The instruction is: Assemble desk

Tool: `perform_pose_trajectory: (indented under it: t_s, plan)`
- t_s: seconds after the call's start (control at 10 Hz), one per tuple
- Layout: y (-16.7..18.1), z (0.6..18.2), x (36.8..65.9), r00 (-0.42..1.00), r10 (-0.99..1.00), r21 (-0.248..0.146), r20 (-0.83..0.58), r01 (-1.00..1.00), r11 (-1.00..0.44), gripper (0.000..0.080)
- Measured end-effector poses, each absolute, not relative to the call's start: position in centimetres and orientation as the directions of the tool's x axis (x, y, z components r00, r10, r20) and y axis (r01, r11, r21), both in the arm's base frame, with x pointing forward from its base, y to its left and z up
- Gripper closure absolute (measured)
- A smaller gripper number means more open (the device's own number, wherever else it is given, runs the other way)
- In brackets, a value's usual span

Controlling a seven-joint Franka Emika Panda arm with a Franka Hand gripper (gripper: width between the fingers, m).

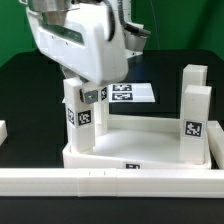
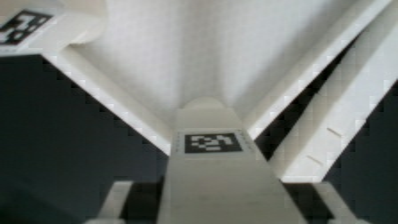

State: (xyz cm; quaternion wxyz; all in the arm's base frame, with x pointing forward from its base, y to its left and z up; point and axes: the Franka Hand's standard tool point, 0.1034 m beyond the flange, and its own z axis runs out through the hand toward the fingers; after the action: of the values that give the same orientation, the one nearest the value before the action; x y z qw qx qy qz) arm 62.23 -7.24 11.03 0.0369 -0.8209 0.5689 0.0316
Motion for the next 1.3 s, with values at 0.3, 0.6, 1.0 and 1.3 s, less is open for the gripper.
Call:
perform_pose_trajectory:
  t_s: [0.3, 0.6, 1.0, 1.3]
  plan:
    - [-7.17, 11.0, 62.38, 0.234, -0.968, -0.017, -0.093, -0.972, -0.233, 0.0509]
    - [-7.08, 11.01, 62.25, 0.355, -0.93, -0.014, -0.094, -0.935, -0.356, 0.0209]
    - [-7.11, 11.02, 62.24, 0.669, -0.739, -0.038, -0.08, -0.743, -0.668, 0.0153]
    - [-7.39, 10.79, 62.18, 0.865, -0.5, -0.033, -0.044, -0.501, -0.865, 0.0151]
